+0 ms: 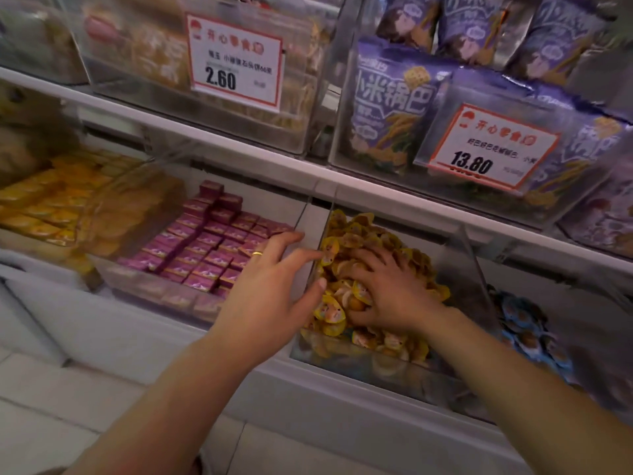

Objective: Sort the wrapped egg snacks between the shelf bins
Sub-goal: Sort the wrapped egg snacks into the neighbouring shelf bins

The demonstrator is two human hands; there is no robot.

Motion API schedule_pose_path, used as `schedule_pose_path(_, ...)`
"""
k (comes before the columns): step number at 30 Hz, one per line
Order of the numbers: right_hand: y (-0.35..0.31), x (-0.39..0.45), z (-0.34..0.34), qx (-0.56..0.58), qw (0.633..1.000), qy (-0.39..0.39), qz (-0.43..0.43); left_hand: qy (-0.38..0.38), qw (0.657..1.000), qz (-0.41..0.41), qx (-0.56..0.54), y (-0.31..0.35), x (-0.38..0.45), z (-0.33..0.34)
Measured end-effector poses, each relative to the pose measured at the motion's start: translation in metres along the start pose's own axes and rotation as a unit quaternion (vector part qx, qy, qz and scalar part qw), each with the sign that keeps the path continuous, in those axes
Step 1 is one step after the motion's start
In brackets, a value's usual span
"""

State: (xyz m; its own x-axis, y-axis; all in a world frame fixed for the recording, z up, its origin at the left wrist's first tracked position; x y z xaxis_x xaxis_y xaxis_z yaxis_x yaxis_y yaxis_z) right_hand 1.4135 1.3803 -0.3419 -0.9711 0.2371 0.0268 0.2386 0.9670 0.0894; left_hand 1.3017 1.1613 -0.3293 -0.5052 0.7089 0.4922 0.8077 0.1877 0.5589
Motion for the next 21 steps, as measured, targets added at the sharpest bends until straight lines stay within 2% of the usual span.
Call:
schedule_pose_path(8, 0.028, -0.012, -0.032, 0.001, 0.996, -0.050, 0.076, -0.029, 0.998, 0.026, 0.048, -0.007, 0.005, -0.005)
schedule_pose_path(12, -0.028, -0.022, -0.040, 0.072, 0.996, 0.031, -0.043, -0.039, 0.998, 0.020, 0.055, -0.002, 0.012, -0.003)
schedule_pose_path(14, -0.060, -0.013, -0.032, 0.162, 0.984, -0.003, -0.079, -0.043, 0.997, 0.013, 0.062, 0.001, 0.014, -0.002)
schedule_pose_path(16, -0.073, -0.001, -0.020, 0.240, 0.968, -0.048, -0.061, -0.046, 0.997, 0.005, 0.059, 0.002, 0.014, 0.000)
schedule_pose_path(17, -0.073, 0.005, -0.016, 0.230, 0.970, -0.067, -0.050, -0.047, 0.997, 0.002, 0.055, 0.002, 0.013, 0.001)
schedule_pose_path(19, -0.067, 0.015, -0.006, 0.117, 0.985, -0.128, -0.024, -0.046, 0.998, -0.006, 0.050, 0.001, 0.013, 0.002)
schedule_pose_path(21, -0.061, 0.018, 0.001, 0.018, 0.989, -0.145, -0.031, -0.046, 0.998, -0.012, 0.043, 0.000, 0.012, 0.004)
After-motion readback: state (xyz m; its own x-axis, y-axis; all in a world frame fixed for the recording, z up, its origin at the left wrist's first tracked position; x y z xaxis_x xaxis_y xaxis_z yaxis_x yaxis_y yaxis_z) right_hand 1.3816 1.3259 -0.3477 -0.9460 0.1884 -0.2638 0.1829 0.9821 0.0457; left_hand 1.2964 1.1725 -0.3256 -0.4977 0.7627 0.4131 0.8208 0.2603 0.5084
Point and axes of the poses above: each hand's wrist, its own x-axis towards the middle knuckle, its own z-axis out of the palm, y = z × x, the point moved 1 cm from there along x, towards the middle knuckle, and after that the axes turned 1 degree about x, right-handed, at the moved point
